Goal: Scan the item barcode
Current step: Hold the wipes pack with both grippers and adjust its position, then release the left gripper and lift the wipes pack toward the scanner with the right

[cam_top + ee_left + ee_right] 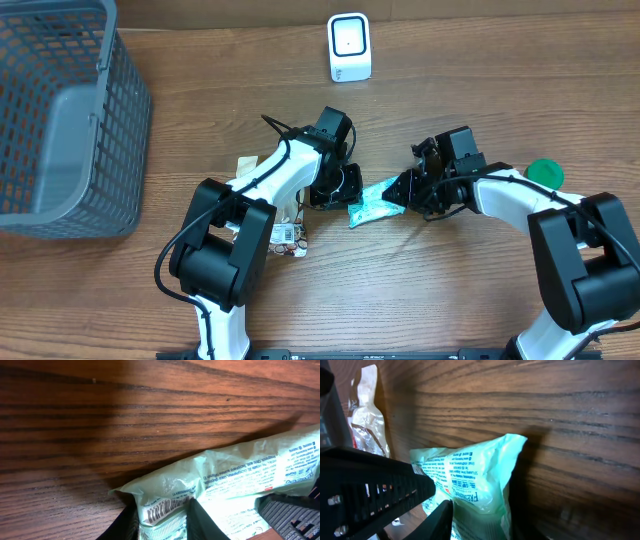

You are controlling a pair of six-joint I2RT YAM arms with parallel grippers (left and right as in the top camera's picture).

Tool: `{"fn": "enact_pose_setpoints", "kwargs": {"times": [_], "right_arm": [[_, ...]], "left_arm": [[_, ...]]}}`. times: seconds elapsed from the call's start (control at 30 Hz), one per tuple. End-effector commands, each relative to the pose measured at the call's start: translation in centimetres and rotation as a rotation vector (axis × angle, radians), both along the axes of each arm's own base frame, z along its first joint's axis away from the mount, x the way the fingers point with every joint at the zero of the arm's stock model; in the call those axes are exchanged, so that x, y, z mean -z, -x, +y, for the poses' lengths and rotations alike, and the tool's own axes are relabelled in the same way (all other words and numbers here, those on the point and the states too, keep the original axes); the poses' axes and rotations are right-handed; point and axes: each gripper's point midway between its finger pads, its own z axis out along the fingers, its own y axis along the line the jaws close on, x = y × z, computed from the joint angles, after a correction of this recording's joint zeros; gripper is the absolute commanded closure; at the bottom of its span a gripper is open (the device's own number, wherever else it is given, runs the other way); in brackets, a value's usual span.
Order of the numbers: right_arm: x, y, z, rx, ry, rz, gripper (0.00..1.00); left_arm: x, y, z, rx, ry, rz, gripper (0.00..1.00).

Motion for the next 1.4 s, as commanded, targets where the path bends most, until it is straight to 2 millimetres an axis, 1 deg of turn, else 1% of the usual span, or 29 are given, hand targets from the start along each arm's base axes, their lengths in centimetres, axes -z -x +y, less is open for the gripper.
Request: {"fn": "enact_pose_setpoints", "kwargs": {"times": [0.0,0.07,0.13,0.17,0.27,0.37,0.53,0.57,0.67,0.7,0.87,0.93,1.0,1.07,1.13,1.27,1.37], "right_arm": [[-0.9,0.8,1.7,-0.057,-0.096,0.011,0.68],[-1.1,0.9,1.8,-0.082,-0.105,-0.007,0.71],[-1.3,1.1,2.0,-0.115,-0.120,-0.026,0.74],[-1.4,1.2,2.1,-0.132,-0.127,-0.037,0.74],[-1.5,1.3,2.2,-0.155,-0.134,-0.055,0.74],[-1.5,1.2,2.2,-0.155,-0.135,-0.055,0.72],[-1.4,1.4,2.1,-0.152,-0.132,-0.042,0.72],[-1.4,1.5,2.1,-0.152,-0.131,-0.039,0.75],[-1.4,1.6,2.1,-0.152,-0.129,-0.033,0.94],[-1.4,1.6,2.1,-0.152,-0.129,-0.033,0.96],[-1.4,1.6,2.0,-0.151,-0.129,-0.033,0.96],[-1.4,1.6,2.1,-0.152,-0.129,-0.033,0.96],[-1.4,1.6,2.1,-0.152,-0.129,-0.033,0.96],[-1.4,1.6,2.1,-0.165,-0.128,-0.045,0.96],[-1.4,1.6,2.1,-0.171,-0.128,-0.052,0.96],[-1.6,1.8,2.3,-0.221,-0.144,-0.091,0.96],[-2.6,2.0,2.9,-0.302,-0.196,-0.168,0.96]], "left_arm": [[2.7,1.2,0.9,-0.002,-0.067,0.055,0.77],[2.7,1.2,0.9,-0.002,-0.067,0.054,0.76],[2.7,1.1,0.9,-0.003,-0.066,0.053,0.67],[2.7,1.1,0.9,-0.003,-0.065,0.053,0.65],[2.7,1.2,0.9,-0.002,-0.066,0.055,0.65],[2.7,1.2,0.9,0.000,-0.063,0.056,0.65],[2.6,1.2,0.8,0.000,-0.057,0.055,0.66],[2.6,1.1,0.8,0.000,-0.057,0.055,0.66],[2.5,1.1,0.7,0.000,-0.055,0.052,0.66],[2.5,1.0,0.7,0.000,-0.054,0.050,0.66],[1.5,0.5,0.4,0.001,-0.044,0.026,0.66],[0.6,0.1,0.4,0.001,-0.037,0.010,0.66],[-0.8,-0.7,0.3,0.008,-0.026,-0.026,0.65],[-2.3,-1.6,0.8,-0.004,-0.042,-0.070,0.64],[-4.0,-2.6,1.5,-0.021,-0.068,-0.120,0.62],[-8.2,-4.5,3.2,-0.050,-0.124,-0.223,0.61],[-11.8,-6.0,5.5,-0.086,-0.189,-0.307,0.57]]}}
